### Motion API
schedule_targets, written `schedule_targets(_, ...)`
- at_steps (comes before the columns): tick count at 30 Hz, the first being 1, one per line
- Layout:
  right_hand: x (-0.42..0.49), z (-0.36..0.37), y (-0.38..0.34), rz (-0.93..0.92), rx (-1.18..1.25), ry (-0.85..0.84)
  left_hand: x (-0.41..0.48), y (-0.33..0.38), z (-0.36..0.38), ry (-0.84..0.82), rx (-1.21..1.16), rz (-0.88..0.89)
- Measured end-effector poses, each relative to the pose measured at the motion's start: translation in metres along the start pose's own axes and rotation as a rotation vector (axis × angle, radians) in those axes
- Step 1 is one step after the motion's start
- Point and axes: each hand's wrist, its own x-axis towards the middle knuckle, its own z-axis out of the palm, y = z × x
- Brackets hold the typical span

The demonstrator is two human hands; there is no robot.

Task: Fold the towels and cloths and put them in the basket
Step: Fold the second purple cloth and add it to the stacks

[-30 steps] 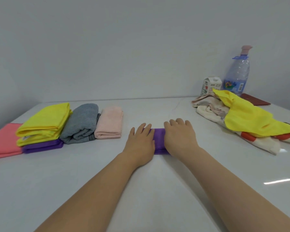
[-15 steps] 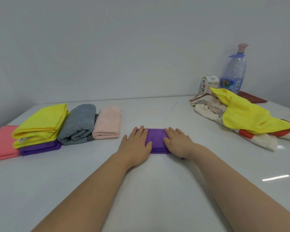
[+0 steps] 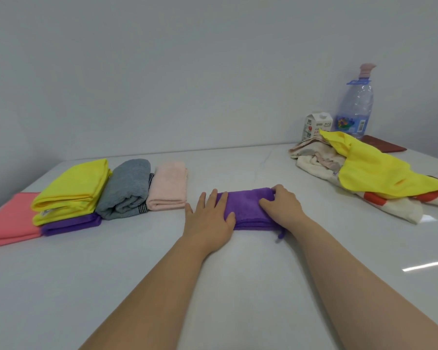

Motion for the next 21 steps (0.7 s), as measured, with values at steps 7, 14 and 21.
schedule_targets(7,-0.011,-0.026,-0.019,-0.156,0.847,-0.201,-0.007,-0.003,-0.029,0.297,-0.388,0.093)
schedule_targets(14,-0.020,-0.040,-0.034,-0.286,0.901,-0.224,-0.007,-0.009,-0.083,0.121,-0.445,0.154)
schedule_targets(21,-0.022,-0.025,-0.031,-0.034,1.419,-0.451,-0.008,-0.011,-0.095,0.335,-0.608,0.049)
